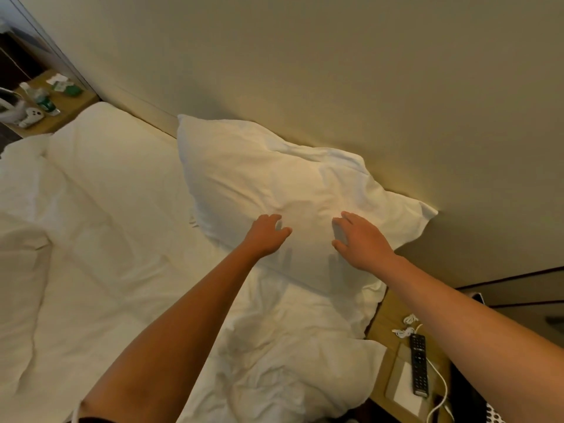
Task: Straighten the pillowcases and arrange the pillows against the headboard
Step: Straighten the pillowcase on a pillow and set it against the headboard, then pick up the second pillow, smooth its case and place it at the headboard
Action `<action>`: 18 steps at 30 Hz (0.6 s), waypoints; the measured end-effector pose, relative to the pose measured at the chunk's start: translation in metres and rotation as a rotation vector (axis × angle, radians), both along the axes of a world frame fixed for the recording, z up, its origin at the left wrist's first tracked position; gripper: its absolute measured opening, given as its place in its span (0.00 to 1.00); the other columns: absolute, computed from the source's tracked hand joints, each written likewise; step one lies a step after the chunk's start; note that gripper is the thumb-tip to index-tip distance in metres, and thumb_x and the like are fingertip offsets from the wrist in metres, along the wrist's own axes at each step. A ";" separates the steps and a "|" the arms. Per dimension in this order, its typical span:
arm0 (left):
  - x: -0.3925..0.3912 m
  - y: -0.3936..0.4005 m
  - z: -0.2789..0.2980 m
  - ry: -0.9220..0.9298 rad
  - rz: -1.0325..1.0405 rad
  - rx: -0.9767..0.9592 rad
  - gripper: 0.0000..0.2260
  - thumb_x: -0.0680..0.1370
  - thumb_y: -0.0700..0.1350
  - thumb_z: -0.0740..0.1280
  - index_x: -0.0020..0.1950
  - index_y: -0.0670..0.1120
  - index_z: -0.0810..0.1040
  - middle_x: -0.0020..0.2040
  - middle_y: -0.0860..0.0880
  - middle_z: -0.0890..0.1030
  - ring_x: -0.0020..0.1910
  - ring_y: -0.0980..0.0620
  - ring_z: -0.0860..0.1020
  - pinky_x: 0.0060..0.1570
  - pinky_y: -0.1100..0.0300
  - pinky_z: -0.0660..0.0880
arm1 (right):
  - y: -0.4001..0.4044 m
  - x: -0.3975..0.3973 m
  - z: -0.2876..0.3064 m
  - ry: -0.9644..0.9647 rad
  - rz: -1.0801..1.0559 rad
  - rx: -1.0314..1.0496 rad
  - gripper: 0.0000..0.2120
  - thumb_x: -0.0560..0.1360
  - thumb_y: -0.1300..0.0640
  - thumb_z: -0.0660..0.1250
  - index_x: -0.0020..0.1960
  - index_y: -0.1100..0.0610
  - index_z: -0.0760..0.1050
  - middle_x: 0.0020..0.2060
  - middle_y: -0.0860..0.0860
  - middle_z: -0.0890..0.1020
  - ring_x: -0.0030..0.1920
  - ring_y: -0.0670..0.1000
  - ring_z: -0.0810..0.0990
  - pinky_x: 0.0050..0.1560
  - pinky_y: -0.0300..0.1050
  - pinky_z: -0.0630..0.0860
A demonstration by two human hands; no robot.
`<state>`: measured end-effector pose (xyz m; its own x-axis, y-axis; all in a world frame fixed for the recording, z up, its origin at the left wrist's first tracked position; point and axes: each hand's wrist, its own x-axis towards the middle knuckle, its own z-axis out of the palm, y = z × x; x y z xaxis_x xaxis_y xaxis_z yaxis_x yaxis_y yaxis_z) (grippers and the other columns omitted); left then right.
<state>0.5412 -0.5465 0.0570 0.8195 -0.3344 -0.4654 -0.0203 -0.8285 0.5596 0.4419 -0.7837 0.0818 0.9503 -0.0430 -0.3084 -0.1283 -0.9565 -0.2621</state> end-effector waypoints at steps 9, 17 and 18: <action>-0.125 0.051 0.027 -0.009 0.202 0.003 0.23 0.82 0.56 0.64 0.73 0.45 0.73 0.73 0.41 0.74 0.70 0.42 0.73 0.67 0.49 0.70 | 0.027 -0.079 0.014 0.099 0.063 0.131 0.29 0.83 0.44 0.63 0.81 0.49 0.60 0.78 0.51 0.69 0.76 0.57 0.70 0.72 0.56 0.71; -0.303 0.137 0.036 0.068 0.445 0.080 0.23 0.82 0.57 0.64 0.71 0.45 0.75 0.73 0.42 0.74 0.70 0.43 0.73 0.67 0.49 0.71 | 0.097 -0.179 -0.016 0.066 0.306 0.181 0.27 0.82 0.44 0.64 0.79 0.49 0.65 0.74 0.52 0.74 0.72 0.57 0.73 0.68 0.55 0.73; -0.329 0.150 0.035 0.081 0.484 0.094 0.23 0.82 0.57 0.64 0.71 0.45 0.75 0.73 0.42 0.74 0.70 0.43 0.73 0.67 0.50 0.71 | 0.110 -0.193 -0.022 0.079 0.349 0.195 0.27 0.82 0.43 0.63 0.79 0.49 0.65 0.74 0.52 0.74 0.72 0.57 0.73 0.68 0.55 0.73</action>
<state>0.2121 -0.3969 0.0918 0.8305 0.1219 -0.5435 0.4196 -0.7787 0.4664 0.2486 -0.6735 0.0595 0.8706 0.3442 -0.3515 0.1679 -0.8795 -0.4454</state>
